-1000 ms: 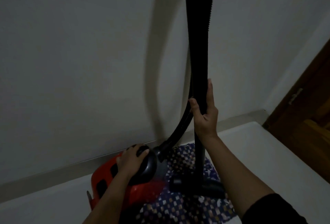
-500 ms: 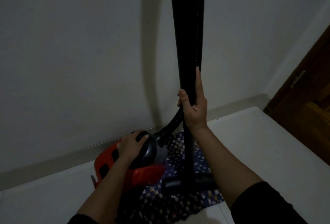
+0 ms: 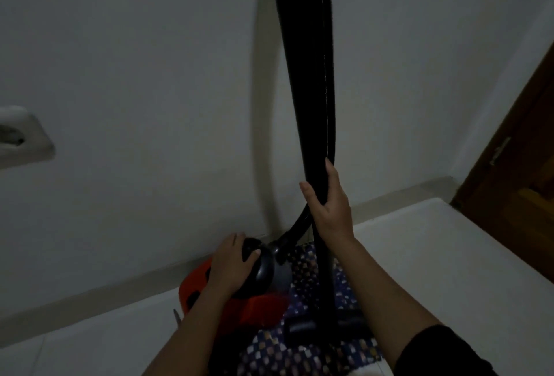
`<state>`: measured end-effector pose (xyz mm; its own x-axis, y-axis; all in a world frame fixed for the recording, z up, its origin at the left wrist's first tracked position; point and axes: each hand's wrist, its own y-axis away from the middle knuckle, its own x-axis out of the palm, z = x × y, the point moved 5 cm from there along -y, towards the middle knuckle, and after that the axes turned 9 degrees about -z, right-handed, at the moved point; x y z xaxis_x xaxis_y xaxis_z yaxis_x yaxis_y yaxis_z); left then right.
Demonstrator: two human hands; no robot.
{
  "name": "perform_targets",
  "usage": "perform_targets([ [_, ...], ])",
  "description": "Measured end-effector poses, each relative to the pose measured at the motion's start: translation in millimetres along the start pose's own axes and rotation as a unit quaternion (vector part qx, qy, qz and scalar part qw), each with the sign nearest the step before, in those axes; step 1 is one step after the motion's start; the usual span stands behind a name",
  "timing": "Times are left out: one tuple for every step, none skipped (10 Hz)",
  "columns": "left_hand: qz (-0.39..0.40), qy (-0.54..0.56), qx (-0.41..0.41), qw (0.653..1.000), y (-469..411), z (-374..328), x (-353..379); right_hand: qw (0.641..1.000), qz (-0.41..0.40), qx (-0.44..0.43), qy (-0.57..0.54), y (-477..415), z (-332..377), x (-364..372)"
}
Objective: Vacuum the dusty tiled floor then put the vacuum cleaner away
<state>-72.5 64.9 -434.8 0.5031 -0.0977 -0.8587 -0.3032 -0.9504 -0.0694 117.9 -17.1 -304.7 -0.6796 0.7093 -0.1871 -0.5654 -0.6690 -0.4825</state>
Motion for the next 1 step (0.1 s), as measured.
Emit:
perform_targets([
  [-0.026,-0.023,0.033,0.999,40.4,-5.4,-0.2,0.999,0.043,0.029,0.008,13.2,-5.3,-14.3],
])
